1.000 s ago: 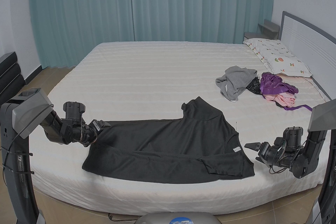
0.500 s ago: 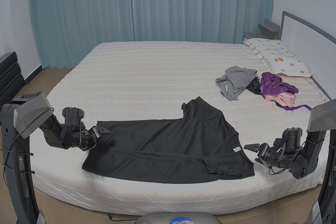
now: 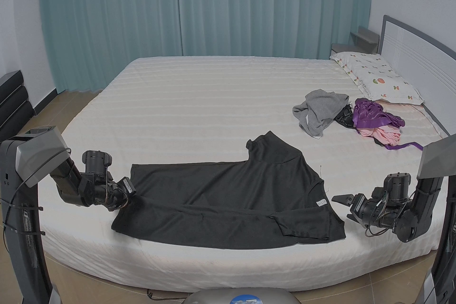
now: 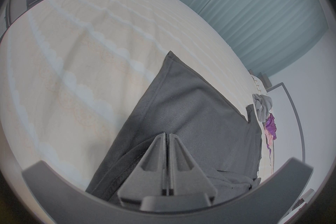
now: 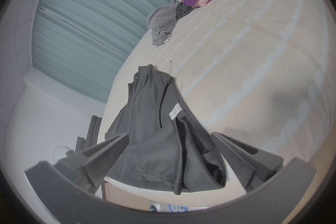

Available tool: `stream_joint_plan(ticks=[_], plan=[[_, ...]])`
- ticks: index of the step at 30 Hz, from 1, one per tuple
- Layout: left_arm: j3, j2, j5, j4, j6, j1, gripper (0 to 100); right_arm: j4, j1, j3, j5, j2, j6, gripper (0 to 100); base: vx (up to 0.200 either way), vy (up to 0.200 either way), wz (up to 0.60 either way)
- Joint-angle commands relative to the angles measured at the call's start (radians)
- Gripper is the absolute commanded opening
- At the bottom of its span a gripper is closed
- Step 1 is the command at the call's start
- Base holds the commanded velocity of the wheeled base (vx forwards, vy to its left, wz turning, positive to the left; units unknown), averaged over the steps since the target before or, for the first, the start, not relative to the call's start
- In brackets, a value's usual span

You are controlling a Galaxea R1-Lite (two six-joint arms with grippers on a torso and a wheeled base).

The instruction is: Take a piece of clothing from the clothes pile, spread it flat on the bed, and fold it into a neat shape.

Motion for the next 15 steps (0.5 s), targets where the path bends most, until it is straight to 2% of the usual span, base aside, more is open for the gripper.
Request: stream_joint_plan(ticks=[1, 11, 12, 15], plan=[[0.022, -0.037, -0.001, 0.0, -0.006, 0.013, 0, 0.0, 0.001, -0.003, -0.001, 0.002, 0.0, 100, 0.0, 0.0, 0.0], [0.108, -0.101, -0.001, -0.039, -0.022, 0.011, 0, 0.017, 0.015, -0.075, -0.007, 0.051, -0.044, 100, 0.0, 0.0, 0.0], [0.109, -0.1, -0.001, -0.043, -0.03, 0.011, 0, 0.021, 0.021, -0.098, -0.006, 0.071, -0.084, 100, 0.0, 0.0, 0.0], [0.109, -0.105, -0.001, -0.043, -0.062, 0.01, 0, 0.046, 0.04, -0.15, 0.002, 0.095, -0.121, 100, 0.0, 0.0, 0.0]])
